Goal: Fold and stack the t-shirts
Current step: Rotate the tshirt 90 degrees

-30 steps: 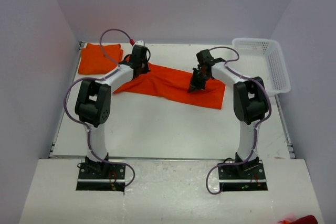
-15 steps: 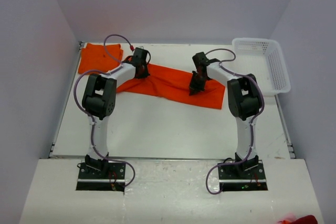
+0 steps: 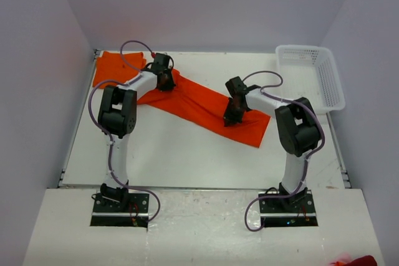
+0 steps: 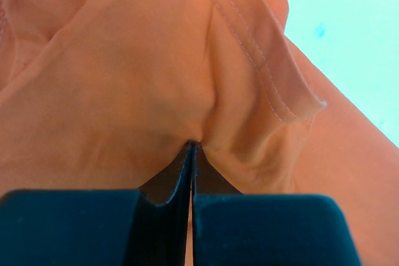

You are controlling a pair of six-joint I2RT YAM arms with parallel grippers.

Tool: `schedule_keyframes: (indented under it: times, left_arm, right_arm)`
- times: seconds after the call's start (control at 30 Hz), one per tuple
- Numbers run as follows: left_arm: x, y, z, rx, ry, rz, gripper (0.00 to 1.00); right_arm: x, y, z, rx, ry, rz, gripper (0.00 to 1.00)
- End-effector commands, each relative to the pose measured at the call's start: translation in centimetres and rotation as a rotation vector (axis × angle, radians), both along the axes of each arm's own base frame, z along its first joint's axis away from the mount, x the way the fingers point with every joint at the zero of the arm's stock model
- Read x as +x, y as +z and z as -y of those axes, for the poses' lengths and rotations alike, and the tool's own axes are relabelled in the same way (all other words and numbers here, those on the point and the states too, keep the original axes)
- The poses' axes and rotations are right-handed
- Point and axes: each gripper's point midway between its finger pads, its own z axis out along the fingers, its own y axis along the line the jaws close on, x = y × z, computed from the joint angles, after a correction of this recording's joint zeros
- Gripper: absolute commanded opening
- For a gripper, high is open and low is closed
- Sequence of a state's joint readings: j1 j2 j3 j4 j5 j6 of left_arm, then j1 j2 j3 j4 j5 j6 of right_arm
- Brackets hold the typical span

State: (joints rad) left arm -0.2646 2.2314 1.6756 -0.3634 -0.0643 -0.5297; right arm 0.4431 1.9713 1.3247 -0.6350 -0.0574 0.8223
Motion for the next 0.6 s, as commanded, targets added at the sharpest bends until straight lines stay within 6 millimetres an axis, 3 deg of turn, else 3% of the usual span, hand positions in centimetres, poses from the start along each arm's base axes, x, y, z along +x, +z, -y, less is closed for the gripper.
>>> schedule_keyframes:
  times: [0.0, 0.27, 0.4, 0.57]
  left_arm:
    - [-1.5, -2.3, -0.2, 0.015, -0.057, -0.076, 0.00]
    - [-2.0, -4.3, 2.9, -0.089, -0.234, -0.118, 0.00]
    - [-1.6, -4.0, 4.6, -0.119, -0.306, -0.078, 0.00]
    - [-1.0, -2.9, 8.7, -0.202, -0.460, -0.020, 0.00]
  right_arm:
    - [-5.0, -2.2, 2.4, -0.118, -0.031, -0.094, 0.00]
    - [-12.4, -4.0, -0.6, -0.126, 0.073, -0.134, 0.00]
    - [-15.7, -5.5, -3.5, -0.109, 0.165, -0.172, 0.00]
    - [-16.6, -5.8, -7.2, -0.120, 0.307, -0.147, 0.00]
